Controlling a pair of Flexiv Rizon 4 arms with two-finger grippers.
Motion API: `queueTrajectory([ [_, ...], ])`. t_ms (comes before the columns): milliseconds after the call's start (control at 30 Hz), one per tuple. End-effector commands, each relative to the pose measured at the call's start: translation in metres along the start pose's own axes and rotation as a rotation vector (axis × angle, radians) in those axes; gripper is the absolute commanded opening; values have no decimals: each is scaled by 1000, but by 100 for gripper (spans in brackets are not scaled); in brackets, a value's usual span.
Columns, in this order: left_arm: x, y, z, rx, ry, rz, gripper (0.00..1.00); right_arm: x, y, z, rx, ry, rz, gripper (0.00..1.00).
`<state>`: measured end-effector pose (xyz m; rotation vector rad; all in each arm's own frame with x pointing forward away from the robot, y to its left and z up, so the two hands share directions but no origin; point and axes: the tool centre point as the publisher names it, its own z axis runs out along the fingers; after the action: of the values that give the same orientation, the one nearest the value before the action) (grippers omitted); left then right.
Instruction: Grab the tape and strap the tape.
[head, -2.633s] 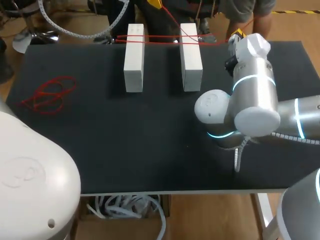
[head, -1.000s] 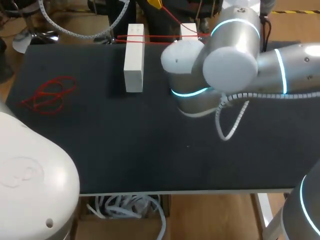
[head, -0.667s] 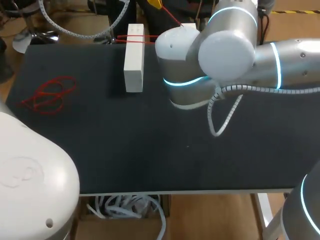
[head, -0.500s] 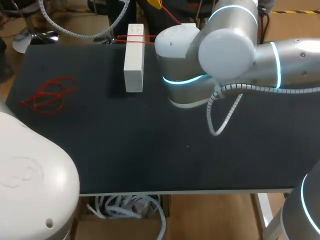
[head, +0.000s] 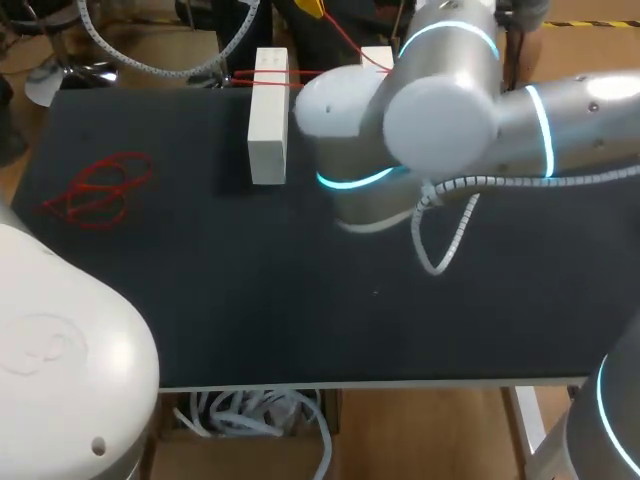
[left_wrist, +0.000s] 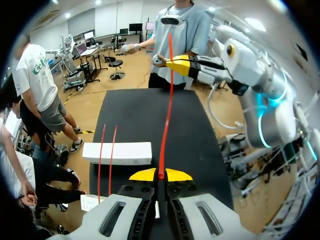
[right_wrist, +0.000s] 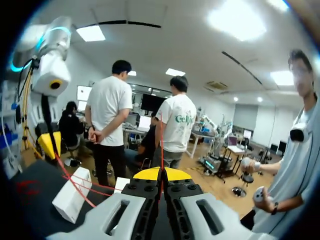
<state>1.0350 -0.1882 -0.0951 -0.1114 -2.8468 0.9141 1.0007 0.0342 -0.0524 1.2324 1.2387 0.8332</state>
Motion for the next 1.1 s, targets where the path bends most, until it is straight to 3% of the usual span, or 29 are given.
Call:
queueTrajectory([
  [33,0,-1,-1,-4,2,-1,0,21,-1,-11,-83,-8,-397,0],
  [167,0,-1,-1,-4,2,-1,0,26,3,-15,-118,59,-541,0],
  [333,0,-1,-1,-4,2,-1,0,34,11,-9,-147,78,-656,0],
  [700,0,-1,-1,-4,2,-1,0,45,10,15,-133,-23,-921,0],
  [1100,0,-1,-1,-4,2,-1,0,44,11,18,-132,-55,-957,0],
])
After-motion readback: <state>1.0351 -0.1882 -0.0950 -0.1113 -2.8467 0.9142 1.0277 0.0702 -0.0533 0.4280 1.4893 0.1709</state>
